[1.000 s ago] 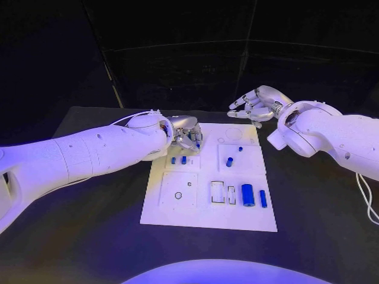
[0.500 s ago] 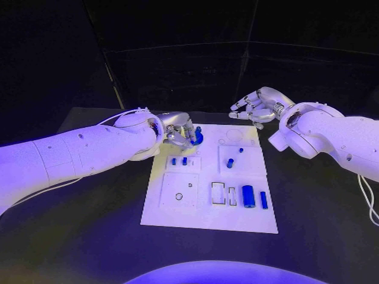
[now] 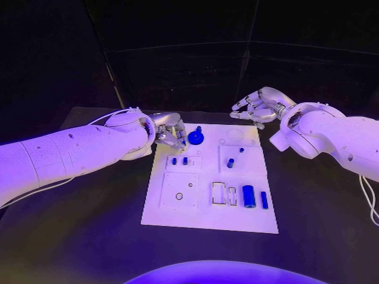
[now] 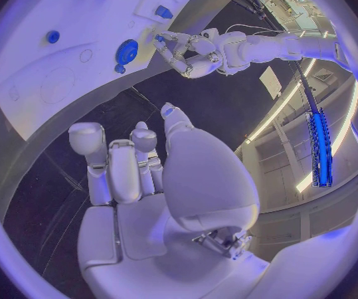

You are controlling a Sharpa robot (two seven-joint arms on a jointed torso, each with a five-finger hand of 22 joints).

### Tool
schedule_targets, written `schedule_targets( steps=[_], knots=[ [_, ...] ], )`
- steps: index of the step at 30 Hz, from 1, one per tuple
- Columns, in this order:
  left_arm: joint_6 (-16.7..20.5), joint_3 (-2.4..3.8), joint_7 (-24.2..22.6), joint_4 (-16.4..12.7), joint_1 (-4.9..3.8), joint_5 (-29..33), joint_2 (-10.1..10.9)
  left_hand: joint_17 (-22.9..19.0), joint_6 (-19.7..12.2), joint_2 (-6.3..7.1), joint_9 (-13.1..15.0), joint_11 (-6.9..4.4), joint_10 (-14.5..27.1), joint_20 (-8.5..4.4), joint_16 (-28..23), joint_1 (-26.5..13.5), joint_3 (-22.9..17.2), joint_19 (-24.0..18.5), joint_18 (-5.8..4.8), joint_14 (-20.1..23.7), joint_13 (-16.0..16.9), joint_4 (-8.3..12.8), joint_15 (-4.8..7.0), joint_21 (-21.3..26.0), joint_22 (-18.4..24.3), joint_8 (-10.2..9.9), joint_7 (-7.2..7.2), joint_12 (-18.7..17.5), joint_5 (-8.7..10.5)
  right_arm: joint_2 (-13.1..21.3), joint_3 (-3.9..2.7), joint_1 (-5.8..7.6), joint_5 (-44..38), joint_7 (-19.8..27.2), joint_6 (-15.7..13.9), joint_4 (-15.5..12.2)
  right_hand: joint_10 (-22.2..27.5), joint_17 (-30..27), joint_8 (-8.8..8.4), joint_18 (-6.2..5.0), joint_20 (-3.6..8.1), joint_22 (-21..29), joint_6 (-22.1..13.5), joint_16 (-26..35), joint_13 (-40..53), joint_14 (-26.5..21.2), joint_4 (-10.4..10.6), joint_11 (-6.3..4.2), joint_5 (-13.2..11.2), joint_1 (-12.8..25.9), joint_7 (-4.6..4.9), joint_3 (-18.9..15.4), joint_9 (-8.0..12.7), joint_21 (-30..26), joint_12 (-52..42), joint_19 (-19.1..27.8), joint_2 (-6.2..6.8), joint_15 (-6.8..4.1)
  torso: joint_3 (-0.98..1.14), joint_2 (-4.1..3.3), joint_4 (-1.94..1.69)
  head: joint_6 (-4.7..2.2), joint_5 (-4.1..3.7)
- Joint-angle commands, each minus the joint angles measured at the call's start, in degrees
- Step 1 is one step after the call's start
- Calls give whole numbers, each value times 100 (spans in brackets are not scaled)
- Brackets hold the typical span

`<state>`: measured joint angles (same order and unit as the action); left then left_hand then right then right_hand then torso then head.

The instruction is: Assemble the parts on the task board

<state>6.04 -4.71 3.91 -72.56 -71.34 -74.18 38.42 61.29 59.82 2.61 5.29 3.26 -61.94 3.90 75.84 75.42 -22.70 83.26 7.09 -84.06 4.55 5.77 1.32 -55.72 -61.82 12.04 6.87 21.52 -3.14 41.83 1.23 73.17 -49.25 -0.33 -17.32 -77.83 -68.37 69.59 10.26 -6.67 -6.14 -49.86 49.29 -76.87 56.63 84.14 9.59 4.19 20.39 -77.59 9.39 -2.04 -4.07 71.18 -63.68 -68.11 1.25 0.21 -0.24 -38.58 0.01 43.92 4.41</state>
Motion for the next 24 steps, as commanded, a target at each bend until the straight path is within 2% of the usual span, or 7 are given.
schedule_targets(
  steps=[1,24],
  knots=[
    [-144,2,42,40,-6,23,-8,-11,47,50,-7,-1,-29,-7,16,-28,-17,22,-38,-94,-9,-26,33,-17,-6,-22,9,-23,38,1,-3,10,16,48,26,1,-18,5,14,-105,13,-2,-49,21,5,156,15,9,28,6,4,-29,6,-19,-9,28,-45,-42,3,-2,9,6,11],
    [-400,-11,118,187,22,23,-141,-20,54,54,-10,-1,-39,-7,13,-39,-20,22,-39,-93,-13,-31,33,-22,-11,-31,10,-34,38,8,-3,10,16,47,26,-8,-18,5,14,-105,13,-2,-49,21,5,156,15,9,28,6,4,-29,6,-19,-9,28,-45,-42,2,-4,7,23,26]
  ],
)
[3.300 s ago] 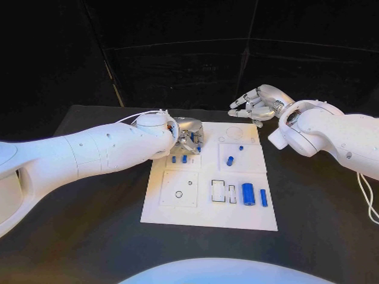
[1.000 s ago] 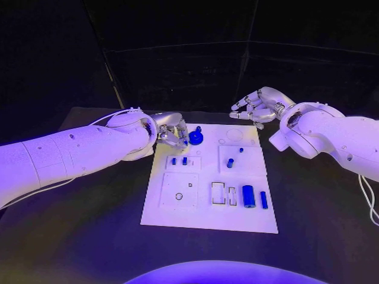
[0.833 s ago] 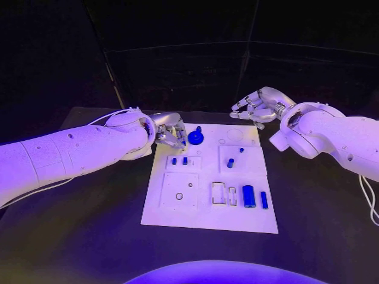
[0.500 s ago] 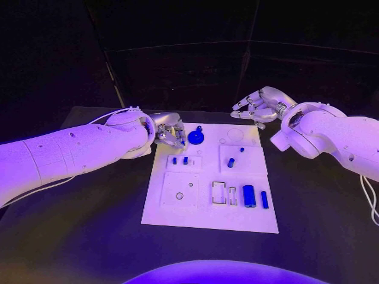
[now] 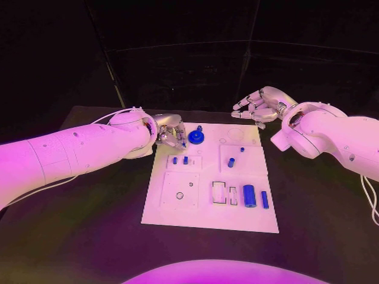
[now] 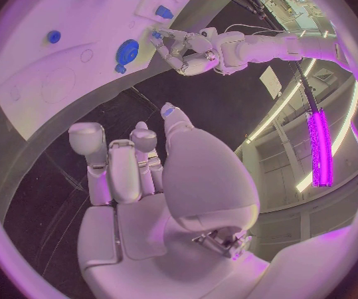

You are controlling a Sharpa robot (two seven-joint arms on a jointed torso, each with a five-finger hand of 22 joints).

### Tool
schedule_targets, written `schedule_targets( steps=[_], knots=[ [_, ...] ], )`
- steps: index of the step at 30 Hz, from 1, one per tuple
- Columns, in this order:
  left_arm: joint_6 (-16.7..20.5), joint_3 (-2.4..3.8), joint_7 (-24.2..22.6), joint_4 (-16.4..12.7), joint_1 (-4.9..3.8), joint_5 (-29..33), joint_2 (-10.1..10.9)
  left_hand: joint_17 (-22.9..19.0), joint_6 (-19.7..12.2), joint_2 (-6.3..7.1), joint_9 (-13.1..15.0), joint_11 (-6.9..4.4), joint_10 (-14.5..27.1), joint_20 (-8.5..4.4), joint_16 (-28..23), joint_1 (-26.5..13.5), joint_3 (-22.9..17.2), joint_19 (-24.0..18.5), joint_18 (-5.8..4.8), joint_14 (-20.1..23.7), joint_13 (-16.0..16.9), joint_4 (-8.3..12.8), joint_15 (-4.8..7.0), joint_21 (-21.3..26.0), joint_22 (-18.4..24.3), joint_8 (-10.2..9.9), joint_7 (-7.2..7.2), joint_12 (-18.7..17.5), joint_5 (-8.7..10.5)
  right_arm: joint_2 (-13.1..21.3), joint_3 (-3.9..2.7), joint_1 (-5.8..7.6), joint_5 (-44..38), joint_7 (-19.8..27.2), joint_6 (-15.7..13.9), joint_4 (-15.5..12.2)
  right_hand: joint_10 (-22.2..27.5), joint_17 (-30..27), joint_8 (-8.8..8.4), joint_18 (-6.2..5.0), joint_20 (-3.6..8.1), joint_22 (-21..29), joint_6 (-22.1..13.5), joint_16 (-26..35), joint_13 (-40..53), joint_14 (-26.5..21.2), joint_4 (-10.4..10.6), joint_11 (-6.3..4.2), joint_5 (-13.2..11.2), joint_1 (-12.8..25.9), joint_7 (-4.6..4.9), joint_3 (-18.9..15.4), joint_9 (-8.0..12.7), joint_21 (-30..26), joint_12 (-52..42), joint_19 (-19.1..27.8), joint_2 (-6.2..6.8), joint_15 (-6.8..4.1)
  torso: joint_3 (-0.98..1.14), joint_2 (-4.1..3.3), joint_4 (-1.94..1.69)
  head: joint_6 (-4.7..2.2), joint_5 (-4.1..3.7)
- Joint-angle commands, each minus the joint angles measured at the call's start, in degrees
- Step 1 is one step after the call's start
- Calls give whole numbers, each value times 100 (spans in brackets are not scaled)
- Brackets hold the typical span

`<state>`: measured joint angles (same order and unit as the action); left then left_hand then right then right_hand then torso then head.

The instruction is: Assemble the parts on the task board

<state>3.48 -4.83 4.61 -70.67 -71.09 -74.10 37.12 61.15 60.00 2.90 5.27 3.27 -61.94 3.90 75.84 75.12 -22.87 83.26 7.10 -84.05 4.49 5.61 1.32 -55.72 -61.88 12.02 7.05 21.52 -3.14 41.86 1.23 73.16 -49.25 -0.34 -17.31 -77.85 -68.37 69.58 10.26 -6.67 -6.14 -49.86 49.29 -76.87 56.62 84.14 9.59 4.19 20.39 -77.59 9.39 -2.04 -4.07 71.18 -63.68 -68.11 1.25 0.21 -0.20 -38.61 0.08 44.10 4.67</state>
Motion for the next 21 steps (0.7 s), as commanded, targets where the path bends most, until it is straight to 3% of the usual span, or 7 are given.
schedule_targets(
  steps=[1,21],
  knots=[
    [-157,0,54,-1,-2,15,-14,-5,36,25,-9,-2,-39,-7,13,-9,-4,22,-39,-93,-7,-14,33,-22,-5,-29,-8,-34,38,5,-4,10,16,48,26,-6,-18,6,14,-105,13,-2,-49,20,6,156,15,9,29,6,4,-30,6,-19,-9,28,-45,-42,-2,-1,-1,4,-1],
    [-319,-1,134,24,2,15,-27,-29,45,22,-9,-4,-48,-7,2,-9,-9,19,-37,-88,-9,-14,34,-11,2,-31,-12,-40,38,3,-4,10,16,49,29,-1,-18,6,14,-105,13,-2,-49,20,6,156,15,9,29,6,4,-30,6,-19,-9,28,-45,-42,-4,0,-2,18,8]
  ],
)
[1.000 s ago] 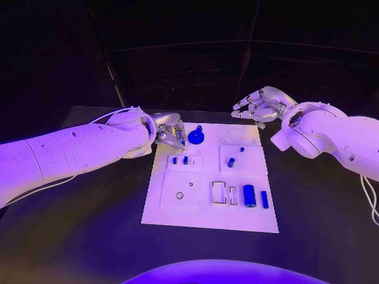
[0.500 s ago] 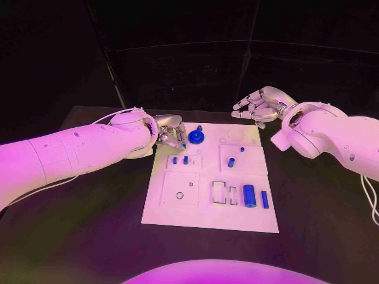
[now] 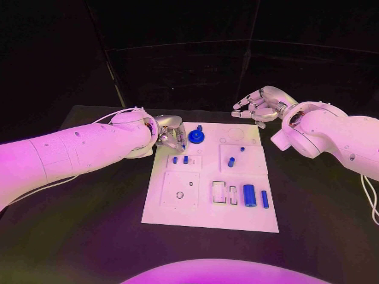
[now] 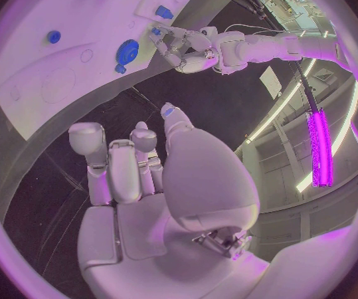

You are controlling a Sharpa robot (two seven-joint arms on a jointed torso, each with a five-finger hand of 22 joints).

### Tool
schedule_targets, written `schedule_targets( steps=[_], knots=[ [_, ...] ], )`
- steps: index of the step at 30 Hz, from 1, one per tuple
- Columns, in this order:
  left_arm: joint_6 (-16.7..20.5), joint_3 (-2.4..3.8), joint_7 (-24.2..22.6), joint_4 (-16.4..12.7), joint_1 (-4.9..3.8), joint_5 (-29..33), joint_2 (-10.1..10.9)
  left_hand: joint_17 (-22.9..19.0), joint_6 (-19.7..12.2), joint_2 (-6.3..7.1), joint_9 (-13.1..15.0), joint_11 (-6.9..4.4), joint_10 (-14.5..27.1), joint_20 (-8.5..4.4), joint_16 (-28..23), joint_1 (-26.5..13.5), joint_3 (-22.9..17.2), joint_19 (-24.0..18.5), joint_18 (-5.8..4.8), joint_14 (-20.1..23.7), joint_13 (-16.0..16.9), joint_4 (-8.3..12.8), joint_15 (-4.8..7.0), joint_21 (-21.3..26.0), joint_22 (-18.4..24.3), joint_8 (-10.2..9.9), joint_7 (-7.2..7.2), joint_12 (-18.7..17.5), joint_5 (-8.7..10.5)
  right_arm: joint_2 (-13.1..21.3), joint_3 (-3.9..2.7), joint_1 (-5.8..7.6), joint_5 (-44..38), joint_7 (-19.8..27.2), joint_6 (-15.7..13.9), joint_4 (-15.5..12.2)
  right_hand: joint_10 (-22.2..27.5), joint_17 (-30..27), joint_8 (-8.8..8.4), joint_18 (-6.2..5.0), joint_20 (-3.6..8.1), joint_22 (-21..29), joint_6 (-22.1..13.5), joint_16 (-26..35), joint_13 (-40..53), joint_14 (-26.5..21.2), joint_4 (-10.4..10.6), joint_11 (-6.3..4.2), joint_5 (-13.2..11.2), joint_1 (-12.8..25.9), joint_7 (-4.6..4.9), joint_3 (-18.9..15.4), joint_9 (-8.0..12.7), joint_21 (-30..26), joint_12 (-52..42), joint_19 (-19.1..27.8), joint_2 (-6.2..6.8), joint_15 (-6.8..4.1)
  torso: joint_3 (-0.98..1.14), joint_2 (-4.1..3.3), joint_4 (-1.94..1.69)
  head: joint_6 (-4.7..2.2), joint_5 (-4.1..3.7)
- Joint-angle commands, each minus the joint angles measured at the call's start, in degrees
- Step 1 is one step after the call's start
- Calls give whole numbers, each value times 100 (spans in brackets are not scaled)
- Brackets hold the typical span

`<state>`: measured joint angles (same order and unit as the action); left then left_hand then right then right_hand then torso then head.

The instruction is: Assemble the parts on the task board

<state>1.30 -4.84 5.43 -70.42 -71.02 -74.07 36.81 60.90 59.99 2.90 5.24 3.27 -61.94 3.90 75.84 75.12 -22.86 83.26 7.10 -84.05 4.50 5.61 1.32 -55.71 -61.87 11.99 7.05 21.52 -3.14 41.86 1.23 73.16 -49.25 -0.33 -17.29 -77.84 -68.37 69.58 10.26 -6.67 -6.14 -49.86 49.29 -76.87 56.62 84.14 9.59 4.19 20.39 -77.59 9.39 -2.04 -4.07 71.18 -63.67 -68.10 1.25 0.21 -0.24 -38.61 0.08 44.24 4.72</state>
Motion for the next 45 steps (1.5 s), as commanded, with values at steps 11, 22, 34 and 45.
schedule_targets(
  steps=[11,22,34,45],
  knots=[
    [-189,0,35,-25,-5,12,5,-22,67,22,-6,-9,-66,-8,-6,-7,-18,20,-41,-83,-12,-11,38,-30,-18,-30,-18,-49,38,6,-4,10,16,46,27,-5,-18,7,14,-105,13,-2,-49,20,7,156,15,9,29,6,4,-30,6,-19,-9,28,-45,-42,0,2,0,3,4],
    [-186,0,55,-17,-6,80,-4,-40,46,62,-25,2,-58,-6,-13,-38,-12,14,-43,-76,-27,-12,34,-38,-32,-78,-5,-99,38,10,-4,10,16,44,24,-5,-20,8,19,-104,14,-5,-51,22,7,157,16,9,30,-2,4,-32,6,-19,-14,23,-51,-43,2,-4,-1,11,-7],
    [-151,1,91,12,-6,208,-20,-65,-260,115,-136,52,-38,18,-15,-62,-52,3,-48,-70,-48,-5,-4,-29,-42,-343,76,-207,38,6,-4,10,16,46,24,-4,-20,8,19,-104,14,-5,-51,22,7,157,16,9,30,-2,4,-32,6,-19,-14,23,-51,-43,2,2,0,16,-6],
    [-156,1,117,27,-6,219,-17,-84,-347,136,-156,66,-37,29,-18,-70,-72,-2,-46,-66,-50,-4,-15,-19,-42,-436,100,-248,38,9,-4,10,16,45,25,-3,-20,8,19,-104,14,-5,-51,22,7,157,16,9,30,-2,4,-32,6,-19,-14,23,-51,-43,2,0,0,11,-13]
  ],
)
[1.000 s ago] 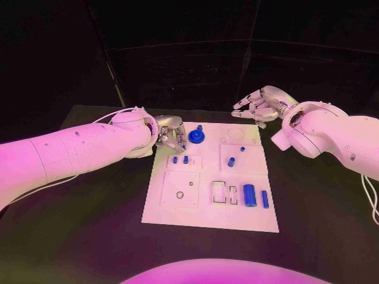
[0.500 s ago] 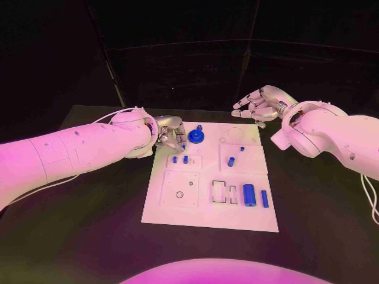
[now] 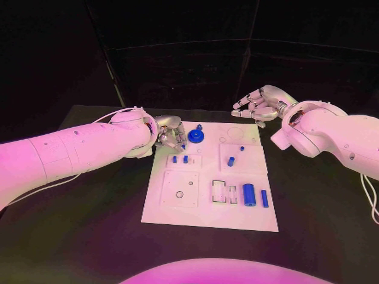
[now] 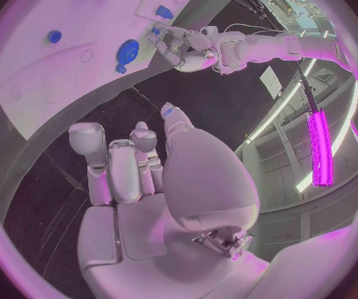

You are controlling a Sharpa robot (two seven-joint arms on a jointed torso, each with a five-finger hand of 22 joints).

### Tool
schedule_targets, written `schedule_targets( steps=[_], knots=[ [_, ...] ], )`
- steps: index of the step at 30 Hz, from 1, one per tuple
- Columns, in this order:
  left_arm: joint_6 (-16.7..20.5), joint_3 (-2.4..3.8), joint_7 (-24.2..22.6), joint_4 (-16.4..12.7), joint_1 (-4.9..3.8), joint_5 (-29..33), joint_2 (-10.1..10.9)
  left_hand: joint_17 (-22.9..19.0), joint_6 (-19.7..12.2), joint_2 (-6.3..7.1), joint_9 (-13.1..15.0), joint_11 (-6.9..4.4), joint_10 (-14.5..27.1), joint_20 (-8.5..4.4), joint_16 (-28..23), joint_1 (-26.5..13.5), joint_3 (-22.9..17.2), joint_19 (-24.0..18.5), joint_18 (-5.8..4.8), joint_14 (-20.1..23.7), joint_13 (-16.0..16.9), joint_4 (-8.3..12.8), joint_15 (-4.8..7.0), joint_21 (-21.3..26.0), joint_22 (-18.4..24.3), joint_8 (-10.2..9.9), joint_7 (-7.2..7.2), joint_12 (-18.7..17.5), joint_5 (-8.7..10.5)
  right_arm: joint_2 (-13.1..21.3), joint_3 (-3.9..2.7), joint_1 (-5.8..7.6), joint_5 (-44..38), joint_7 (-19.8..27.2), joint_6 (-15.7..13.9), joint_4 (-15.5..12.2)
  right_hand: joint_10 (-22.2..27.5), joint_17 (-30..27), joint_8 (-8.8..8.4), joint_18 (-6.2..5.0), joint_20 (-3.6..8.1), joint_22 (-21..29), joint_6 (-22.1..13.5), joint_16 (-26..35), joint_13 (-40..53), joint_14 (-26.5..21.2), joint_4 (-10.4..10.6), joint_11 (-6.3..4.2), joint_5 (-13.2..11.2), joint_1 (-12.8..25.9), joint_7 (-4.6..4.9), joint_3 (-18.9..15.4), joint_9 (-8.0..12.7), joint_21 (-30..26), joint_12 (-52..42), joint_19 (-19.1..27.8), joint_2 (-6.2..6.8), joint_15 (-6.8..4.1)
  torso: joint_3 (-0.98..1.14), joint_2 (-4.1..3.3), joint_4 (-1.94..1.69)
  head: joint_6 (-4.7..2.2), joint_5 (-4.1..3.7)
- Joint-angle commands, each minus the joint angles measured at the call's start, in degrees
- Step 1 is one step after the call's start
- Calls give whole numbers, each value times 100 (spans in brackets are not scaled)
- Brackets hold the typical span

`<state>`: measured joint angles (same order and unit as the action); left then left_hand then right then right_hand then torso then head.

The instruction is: Assemble the parts on the task board

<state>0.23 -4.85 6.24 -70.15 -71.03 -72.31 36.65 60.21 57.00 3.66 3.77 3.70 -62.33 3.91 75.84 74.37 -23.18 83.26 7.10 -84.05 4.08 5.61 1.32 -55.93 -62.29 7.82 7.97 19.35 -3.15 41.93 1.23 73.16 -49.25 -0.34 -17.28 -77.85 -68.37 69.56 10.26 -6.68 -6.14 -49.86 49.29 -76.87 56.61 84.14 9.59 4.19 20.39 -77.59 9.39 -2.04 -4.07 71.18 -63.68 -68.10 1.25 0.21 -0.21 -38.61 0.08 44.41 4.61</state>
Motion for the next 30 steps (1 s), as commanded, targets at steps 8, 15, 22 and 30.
schedule_targets(
  steps=[8,15,22,30],
  knots=[
    [-55,1,39,-12,-6,44,6,-23,-80,84,-13,32,4,34,-19,3,-42,-4,-48,-63,-8,2,-22,1,-5,-56,20,-48,39,3,-4,10,16,46,21,3,-20,9,19,-103,13,-4,-51,22,8,157,16,9,31,-2,4,-32,6,-19,-14,23,-51,-42,-4,-2,1,1,-28],
    [-39,1,57,-19,-6,44,46,-27,-128,112,-13,44,12,42,-17,22,-57,-10,-47,-60,-9,25,-32,5,-7,-109,34,-74,38,6,-4,10,12,46,16,15,18,-16,23,-110,14,35,-57,41,-49,152,17,9,32,-9,4,-36,7,-39,29,43,-52,-43,-4,-1,-3,8,-30],
    [102,4,33,-88,-7,82,187,-102,-186,154,-12,69,81,58,-49,24,-63,-40,-33,-38,-16,41,-53,97,57,-173,57,-131,38,29,-3,10,-105,46,39,60,1077,-601,107,-254,27,849,-6,526,-1651,-23,8,-13,37,-213,-12,62,-2,-522,1600,482,-139,-59,-4,3,-12,-8,-37],
    [506,8,-93,-188,-14,713,454,-257,-182,145,-2,92,177,79,-130,47,-103,-118,5,25,-21,53,-76,318,218,-202,67,-187,35,170,0,5,-751,176,370,76,1156,-1096,98,-300,22,1274,294,1014,-3246,-73,-98,46,-213,-733,21,610,22,-864,3542,549,-49,-36,-2,7,-6,-29,-47]
  ],
)
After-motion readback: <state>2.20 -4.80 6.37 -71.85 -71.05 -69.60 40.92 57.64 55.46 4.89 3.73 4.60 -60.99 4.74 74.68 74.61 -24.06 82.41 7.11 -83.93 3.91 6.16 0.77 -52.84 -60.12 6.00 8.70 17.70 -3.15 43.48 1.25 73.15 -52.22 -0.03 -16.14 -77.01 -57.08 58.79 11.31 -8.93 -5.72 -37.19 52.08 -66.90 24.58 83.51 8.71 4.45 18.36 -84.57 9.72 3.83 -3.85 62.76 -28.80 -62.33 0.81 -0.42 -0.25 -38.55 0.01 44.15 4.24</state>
